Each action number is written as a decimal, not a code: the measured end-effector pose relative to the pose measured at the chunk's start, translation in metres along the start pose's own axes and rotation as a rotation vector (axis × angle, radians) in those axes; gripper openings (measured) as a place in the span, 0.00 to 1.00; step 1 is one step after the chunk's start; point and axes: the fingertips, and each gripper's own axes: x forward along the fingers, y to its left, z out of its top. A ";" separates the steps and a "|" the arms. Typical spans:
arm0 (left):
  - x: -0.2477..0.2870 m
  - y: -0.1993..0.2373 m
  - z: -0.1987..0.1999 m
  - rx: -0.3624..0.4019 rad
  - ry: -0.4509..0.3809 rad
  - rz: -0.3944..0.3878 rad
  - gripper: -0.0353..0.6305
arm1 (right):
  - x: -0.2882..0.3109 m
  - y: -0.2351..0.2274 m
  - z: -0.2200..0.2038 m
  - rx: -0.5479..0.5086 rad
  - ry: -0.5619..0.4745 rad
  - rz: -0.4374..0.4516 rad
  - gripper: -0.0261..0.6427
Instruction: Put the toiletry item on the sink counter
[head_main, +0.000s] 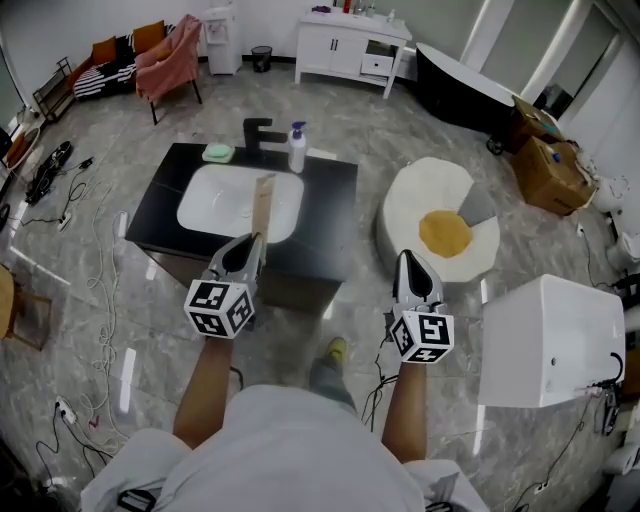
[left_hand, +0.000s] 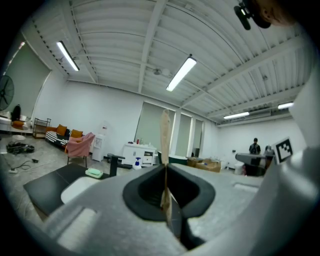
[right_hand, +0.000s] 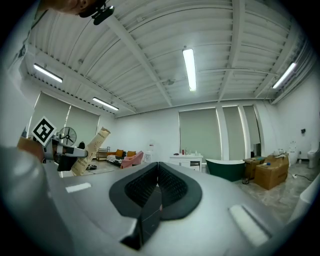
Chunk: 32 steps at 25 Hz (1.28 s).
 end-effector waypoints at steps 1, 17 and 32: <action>0.014 0.000 0.000 0.000 0.004 0.002 0.05 | 0.011 -0.011 0.000 0.003 -0.002 0.003 0.04; 0.236 0.009 -0.006 -0.014 0.064 0.103 0.05 | 0.203 -0.168 -0.021 0.037 0.036 0.123 0.04; 0.324 0.008 -0.007 -0.021 0.084 0.157 0.05 | 0.284 -0.224 -0.041 0.071 0.061 0.206 0.04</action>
